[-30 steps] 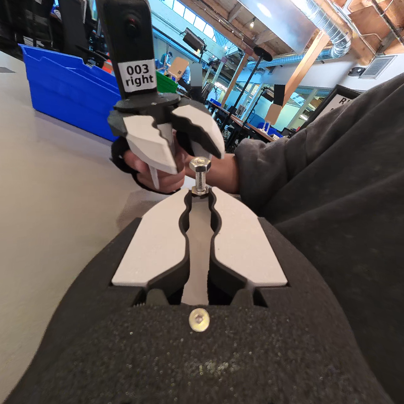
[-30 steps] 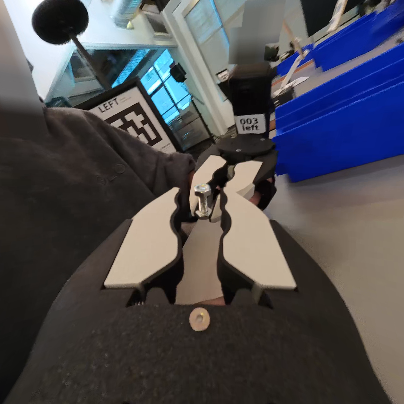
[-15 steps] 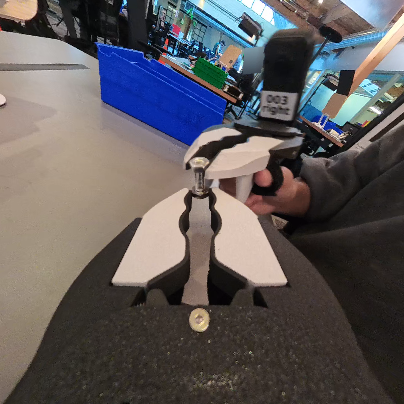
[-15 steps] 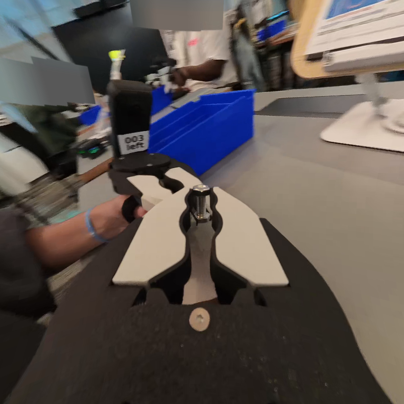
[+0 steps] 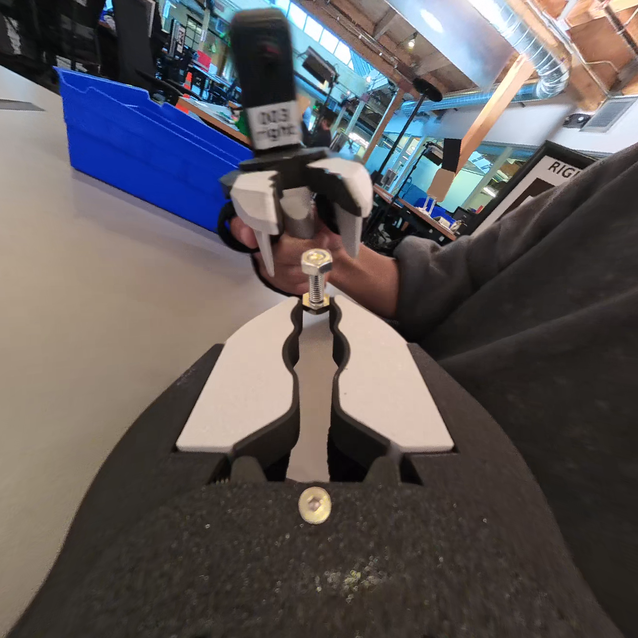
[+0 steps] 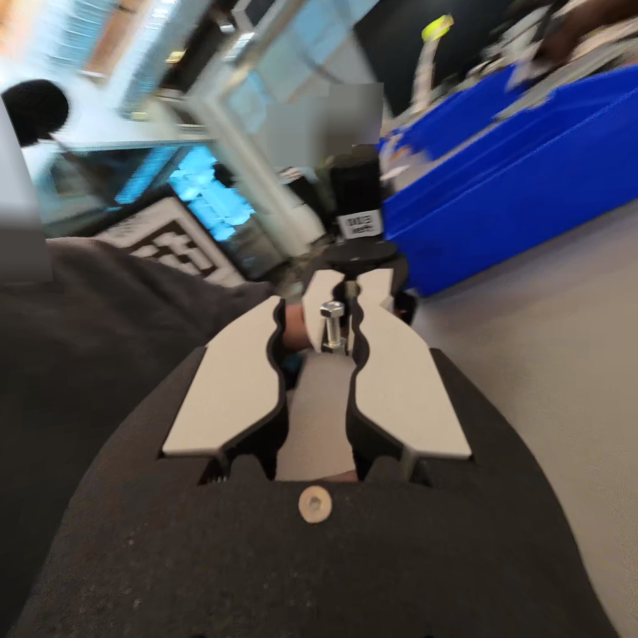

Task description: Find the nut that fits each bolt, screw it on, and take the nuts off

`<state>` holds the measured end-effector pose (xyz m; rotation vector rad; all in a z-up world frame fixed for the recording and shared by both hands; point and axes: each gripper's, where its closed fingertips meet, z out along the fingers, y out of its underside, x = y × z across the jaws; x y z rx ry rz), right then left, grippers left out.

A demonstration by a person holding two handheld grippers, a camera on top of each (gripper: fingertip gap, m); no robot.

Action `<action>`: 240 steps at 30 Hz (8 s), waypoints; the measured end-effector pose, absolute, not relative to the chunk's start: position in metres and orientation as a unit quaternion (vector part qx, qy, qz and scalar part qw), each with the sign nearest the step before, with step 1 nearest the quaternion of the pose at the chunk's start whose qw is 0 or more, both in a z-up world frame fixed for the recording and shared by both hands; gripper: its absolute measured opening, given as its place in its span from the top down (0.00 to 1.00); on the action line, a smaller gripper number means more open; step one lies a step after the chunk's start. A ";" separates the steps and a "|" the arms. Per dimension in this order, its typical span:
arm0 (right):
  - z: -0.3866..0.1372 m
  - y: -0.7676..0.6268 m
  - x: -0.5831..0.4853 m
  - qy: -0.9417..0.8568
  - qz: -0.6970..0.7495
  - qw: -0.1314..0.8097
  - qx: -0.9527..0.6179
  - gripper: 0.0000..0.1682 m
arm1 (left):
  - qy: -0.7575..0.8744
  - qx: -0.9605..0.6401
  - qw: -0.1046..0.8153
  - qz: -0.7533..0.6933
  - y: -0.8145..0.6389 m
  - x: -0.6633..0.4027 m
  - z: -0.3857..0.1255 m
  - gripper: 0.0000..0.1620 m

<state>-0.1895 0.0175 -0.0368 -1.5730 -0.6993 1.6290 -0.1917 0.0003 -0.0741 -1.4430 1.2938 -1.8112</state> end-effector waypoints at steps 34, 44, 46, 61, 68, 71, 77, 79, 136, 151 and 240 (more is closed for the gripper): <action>-0.067 0.040 -0.187 -0.270 0.409 0.544 -0.681 0.73 | 0.480 -0.558 0.284 -0.614 0.012 -0.188 -0.084 0.91; -0.061 0.015 -0.206 -0.389 0.654 0.304 -0.573 0.79 | 0.494 -0.548 0.243 -0.630 0.000 -0.187 -0.088 0.91; -0.065 0.014 -0.207 -0.396 0.659 0.291 -0.569 0.90 | 0.492 -0.545 0.240 -0.635 0.000 -0.188 -0.087 0.91; -0.075 0.041 -0.197 -0.155 0.348 0.555 -0.739 0.91 | 0.487 -0.583 0.302 -0.576 0.021 -0.184 -0.096 0.91; -0.067 0.035 -0.195 -0.145 0.282 0.607 -0.729 0.88 | 0.487 -0.576 0.312 -0.577 0.020 -0.184 -0.092 0.92; -0.047 0.032 -0.190 -0.221 0.364 0.610 -0.669 0.79 | 0.475 -0.575 0.294 -0.598 0.022 -0.188 -0.090 0.91; -0.056 0.029 -0.185 -0.333 0.621 0.369 -0.606 0.80 | 0.456 -0.552 0.276 -0.641 0.018 -0.190 -0.078 0.91; -0.052 0.030 -0.187 -0.340 0.657 0.356 -0.571 0.83 | 0.457 -0.556 0.278 -0.636 0.020 -0.190 -0.082 0.91; 0.016 0.106 -0.170 -0.418 0.577 0.407 -0.572 0.91 | 0.527 -0.512 0.335 -0.590 0.095 -0.141 -0.007 0.91; 0.046 0.134 -0.145 -0.275 0.356 0.616 -0.646 0.86 | 0.482 -0.549 0.394 -0.558 0.115 -0.136 -0.004 0.92; -0.006 0.089 -0.153 -0.354 0.651 0.398 -0.541 0.90 | 0.545 -0.522 0.306 -0.581 0.079 -0.126 -0.036 0.92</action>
